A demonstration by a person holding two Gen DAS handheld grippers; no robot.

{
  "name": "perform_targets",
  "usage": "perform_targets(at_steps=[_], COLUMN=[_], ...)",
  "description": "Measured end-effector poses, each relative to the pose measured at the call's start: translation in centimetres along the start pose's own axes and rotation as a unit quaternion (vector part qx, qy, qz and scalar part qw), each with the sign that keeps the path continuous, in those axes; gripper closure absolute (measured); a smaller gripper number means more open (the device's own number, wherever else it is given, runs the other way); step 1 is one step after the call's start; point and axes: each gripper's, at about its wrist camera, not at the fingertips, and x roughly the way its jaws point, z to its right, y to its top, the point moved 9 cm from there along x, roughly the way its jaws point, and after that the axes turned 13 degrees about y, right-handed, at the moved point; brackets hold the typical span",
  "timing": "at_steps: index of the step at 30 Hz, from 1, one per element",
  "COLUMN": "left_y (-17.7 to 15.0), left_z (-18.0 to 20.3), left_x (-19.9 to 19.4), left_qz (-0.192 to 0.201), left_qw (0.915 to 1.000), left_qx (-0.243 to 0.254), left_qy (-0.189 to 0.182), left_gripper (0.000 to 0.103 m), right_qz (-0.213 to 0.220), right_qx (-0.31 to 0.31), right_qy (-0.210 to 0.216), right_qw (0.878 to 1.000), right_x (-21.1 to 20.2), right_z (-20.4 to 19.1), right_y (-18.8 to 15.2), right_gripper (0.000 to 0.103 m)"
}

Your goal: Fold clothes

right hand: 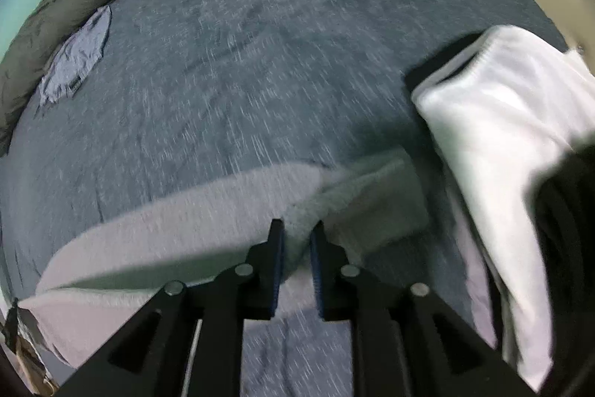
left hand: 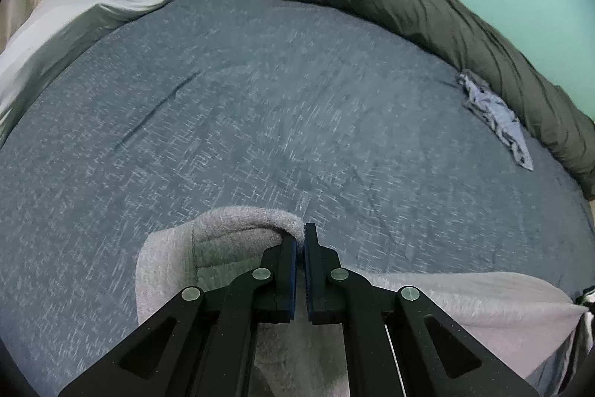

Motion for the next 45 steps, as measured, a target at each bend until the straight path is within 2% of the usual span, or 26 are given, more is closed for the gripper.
perform_targets(at_steps=[1,4,8,10,13,14,16,17,18,20,24,27,30,37,39,40,45], left_y=[0.0,-0.2,-1.3,-1.9,-2.4,-2.4,-2.5,-2.5,-2.6,-2.7,-2.8,-3.7,-5.3,-10.7,-12.4,-13.5,-17.3], left_z=[0.2,0.7,1.4,1.8,1.8,1.7,1.5,1.3,1.0,0.5,-0.6,-0.5,0.6,6.1,7.3,7.9,10.2], left_x=[0.6,2.2,4.3,5.2,4.7,4.2,3.3,2.8,2.3,1.1,-1.2,-3.4,-5.4,-8.5,-8.7,-8.8,-8.5], left_qz=[-0.002,-0.008,-0.024,-0.033,-0.027,-0.024,-0.016,-0.012,-0.008,-0.001,0.008,0.026,0.044,0.068,0.069,0.068,0.059], left_qw=[1.0,0.9999,0.9991,0.9984,0.9988,0.999,0.9994,0.9995,0.9996,0.9998,0.9988,0.9977,0.9972,0.9935,0.993,0.9924,0.9925], left_qx=[0.001,0.002,0.009,0.018,0.014,0.012,0.009,0.005,0.001,-0.015,-0.049,-0.061,-0.055,-0.042,-0.041,-0.042,-0.035], left_qy=[0.003,0.014,0.033,0.043,0.039,0.036,0.029,0.028,0.027,0.015,0.002,-0.012,-0.024,-0.081,-0.087,-0.094,-0.101], left_gripper=[0.1,0.099,0.099,0.097,0.094,0.09,0.071,0.052,0.04,0.035,0.034,0.033,0.033,0.033,0.033,0.033,0.033], right_qz=[0.007,0.024,0.057,0.093,0.132,0.139,0.152,0.153,0.149,0.142,0.14,0.142,0.141,0.157,0.162,0.163,0.177], right_qx=[-0.005,-0.021,-0.036,-0.052,-0.083,-0.086,-0.086,-0.085,-0.082,-0.078,-0.068,-0.058,-0.046,-0.028,-0.028,-0.028,-0.044], right_qy=[0.005,0.002,-0.001,-0.002,-0.004,0.003,0.022,0.029,0.034,0.043,0.065,0.076,0.08,0.081,0.074,0.068,0.055], right_qw=[1.0,1.0,0.998,0.994,0.988,0.987,0.984,0.984,0.985,0.986,0.986,0.985,0.986,0.984,0.984,0.984,0.982], right_x=[0.4,1.2,1.3,0.2,-1.2,-1.5,-2.0,-1.9,-1.7,-1.2,-0.2,0.7,1.5,2.4,2.5,2.5,1.9], right_z=[-0.2,-0.2,1.0,1.6,2.8,3.1,3.8,4.0,4.2,4.5,4.4,4.2,4.1,4.3,4.4,4.5,4.4], right_y=[0.6,1.8,2.8,3.1,2.4,2.0,1.0,0.5,0.0,-1.2,-2.7,-2.7,-2.7,-2.2,-2.0,-1.9,-1.5], right_gripper=[0.085,0.066,0.064,0.064,0.063,0.063,0.063,0.063,0.062,0.062,0.061,0.056,0.056,0.056,0.059,0.066,0.085])
